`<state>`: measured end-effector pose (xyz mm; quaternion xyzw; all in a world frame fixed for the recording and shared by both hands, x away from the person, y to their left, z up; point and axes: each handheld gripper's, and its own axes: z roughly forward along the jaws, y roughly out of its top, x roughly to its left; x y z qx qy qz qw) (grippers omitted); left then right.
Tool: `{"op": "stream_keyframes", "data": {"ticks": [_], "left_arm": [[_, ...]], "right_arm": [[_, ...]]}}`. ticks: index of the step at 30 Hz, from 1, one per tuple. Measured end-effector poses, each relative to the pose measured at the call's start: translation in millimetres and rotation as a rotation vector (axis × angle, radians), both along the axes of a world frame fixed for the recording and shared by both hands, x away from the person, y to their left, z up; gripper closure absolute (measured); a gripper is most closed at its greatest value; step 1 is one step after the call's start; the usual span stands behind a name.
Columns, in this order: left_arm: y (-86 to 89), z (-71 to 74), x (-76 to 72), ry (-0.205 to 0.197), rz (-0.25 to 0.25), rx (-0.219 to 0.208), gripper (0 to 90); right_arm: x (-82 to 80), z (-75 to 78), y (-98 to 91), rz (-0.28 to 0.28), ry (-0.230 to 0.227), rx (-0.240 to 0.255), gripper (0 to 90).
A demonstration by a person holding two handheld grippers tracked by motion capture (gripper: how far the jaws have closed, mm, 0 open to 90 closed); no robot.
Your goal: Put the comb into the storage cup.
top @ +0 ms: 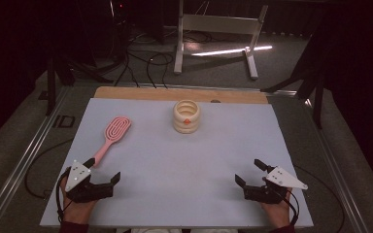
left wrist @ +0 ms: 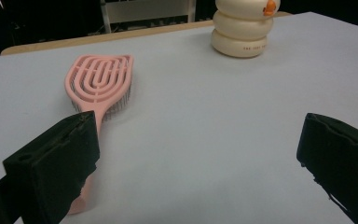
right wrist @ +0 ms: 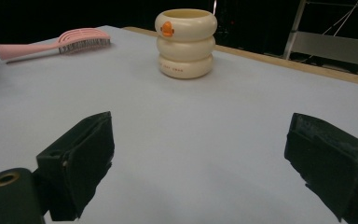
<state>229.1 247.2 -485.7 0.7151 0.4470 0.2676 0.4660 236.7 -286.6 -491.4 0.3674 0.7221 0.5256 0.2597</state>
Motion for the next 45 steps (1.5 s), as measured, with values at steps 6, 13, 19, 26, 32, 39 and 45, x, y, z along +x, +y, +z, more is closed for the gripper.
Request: {"op": "stream_keyframes", "data": {"ticks": [6,13,19,26,32,39,45], "left_arm": [[2.7,6.4,3.3,0.025,0.03,0.02,0.1],[10.3,12.3,13.3,0.059,0.056,0.013,0.1],[15.7,22.3,26.3,0.077,0.075,0.041,0.1],[17.7,26.9,40.8,0.121,0.079,0.071,0.2],[17.3,28.6,54.8,0.164,0.079,0.113,0.2],[17.4,30.8,68.0,0.189,0.08,0.136,0.2],[19.8,30.2,77.6,0.21,0.082,0.151,0.2]], "right_arm": [[-0.7,-0.1,-0.1,-0.002,0.001,0.002,8.2],[-0.3,0.4,-2.2,-0.01,0.001,0.027,8.2],[-0.5,0.1,-0.9,-0.007,-0.001,0.023,8.2],[-0.8,0.3,-1.9,-0.01,-0.001,0.029,8.2],[-1.0,0.6,-1.9,-0.01,-0.003,0.029,8.2],[-1.2,1.2,-2.5,-0.011,-0.012,0.034,8.2],[-1.1,2.1,-3.7,-0.01,-0.03,0.04,8.2]]}}
